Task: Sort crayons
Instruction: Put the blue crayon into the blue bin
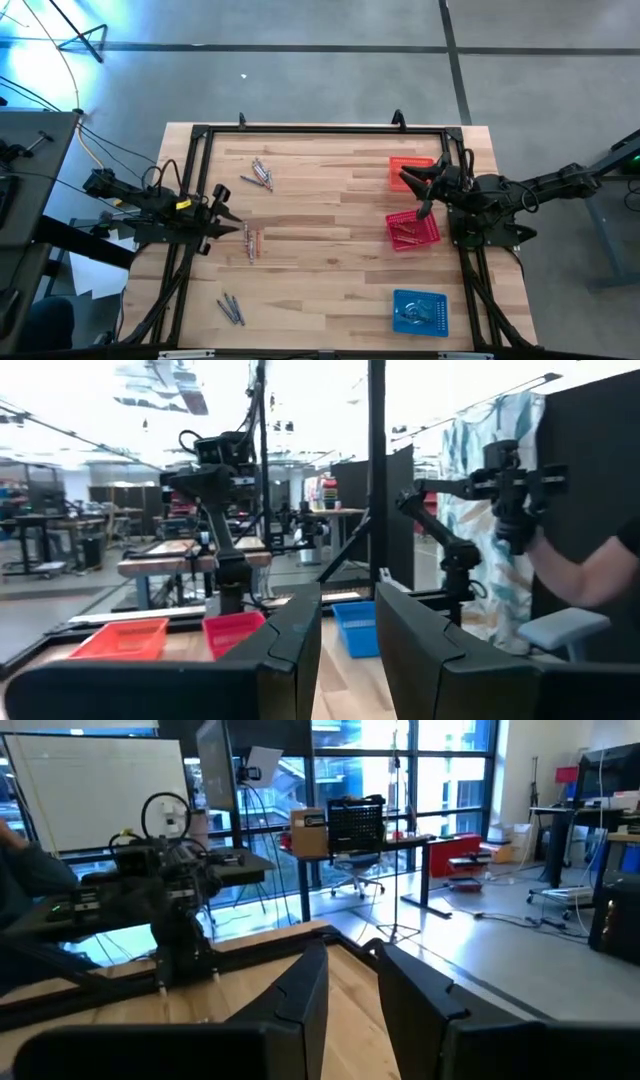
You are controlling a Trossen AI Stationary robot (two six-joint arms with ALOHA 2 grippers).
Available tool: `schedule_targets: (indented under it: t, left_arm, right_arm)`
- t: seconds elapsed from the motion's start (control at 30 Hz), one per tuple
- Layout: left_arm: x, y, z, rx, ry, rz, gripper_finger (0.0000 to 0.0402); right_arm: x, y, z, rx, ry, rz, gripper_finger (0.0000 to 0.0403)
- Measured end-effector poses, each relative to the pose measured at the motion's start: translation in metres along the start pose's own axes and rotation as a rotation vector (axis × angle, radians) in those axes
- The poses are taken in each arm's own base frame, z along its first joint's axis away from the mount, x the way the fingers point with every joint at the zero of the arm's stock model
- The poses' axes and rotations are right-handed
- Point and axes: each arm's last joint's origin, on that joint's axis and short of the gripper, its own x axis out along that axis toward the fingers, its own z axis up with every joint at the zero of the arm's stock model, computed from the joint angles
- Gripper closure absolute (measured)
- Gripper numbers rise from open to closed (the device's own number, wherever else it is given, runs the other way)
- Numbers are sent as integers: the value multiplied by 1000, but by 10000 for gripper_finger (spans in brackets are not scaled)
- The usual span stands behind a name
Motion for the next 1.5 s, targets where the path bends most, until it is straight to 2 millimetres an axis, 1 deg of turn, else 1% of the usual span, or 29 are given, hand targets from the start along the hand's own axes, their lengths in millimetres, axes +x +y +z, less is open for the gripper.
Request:
schedule_targets:
  t: [0.17, 0.37, 0.5, 0.6, 0.77, 0.83, 0.93, 1.03, 1.1, 1.17, 1.27, 1.33, 1.5]
  left_arm:
    - [0, 1, 3, 10, -27, 26, 316]
    - [-1, 1, 13, 79, -133, 28, 316]
    - [-1, 1, 13, 52, -134, 25, 316]
    - [-1, 2, 15, 91, -156, 30, 316]
    - [-1, 1, 16, 88, -166, -5, 316]
    - [-1, 2, 16, 100, -162, 37, 316]
    - [-1, 5, 14, 7, -138, 154, 316]
    - [2, 8, 6, -93, -63, 282, 316]
    - [5, 9, 0, -155, -18, 339, 316]
    - [9, 8, -5, -196, 29, 351, 316]
    - [17, 8, -5, -241, 93, 402, 316]
    - [24, 9, -6, -237, 174, 467, 316]
    - [42, 9, -8, -186, 455, 623, 316]
  right_arm:
    - [0, 0, 0, 2, 0, 0, 318]
    - [0, 0, 0, 1, 1, 8, 318]
    - [0, 0, 0, 0, 2, 9, 318]
    - [0, 0, 0, 0, 2, 9, 318]
    - [0, 0, 0, 1, 2, 9, 318]
    - [0, 0, -1, 22, 4, 10, 318]
    - [0, 0, -1, 108, 10, 10, 318]
    - [0, 1, -1, 204, 14, 14, 318]
    - [-1, 0, -2, 201, 22, 31, 318]
    - [-2, 0, -3, 177, 39, 67, 318]
    - [-6, -2, -3, 165, 48, 91, 318]
    - [-10, -6, -1, 152, 40, 92, 318]
    - [-22, -15, 0, 149, 52, 91, 318]
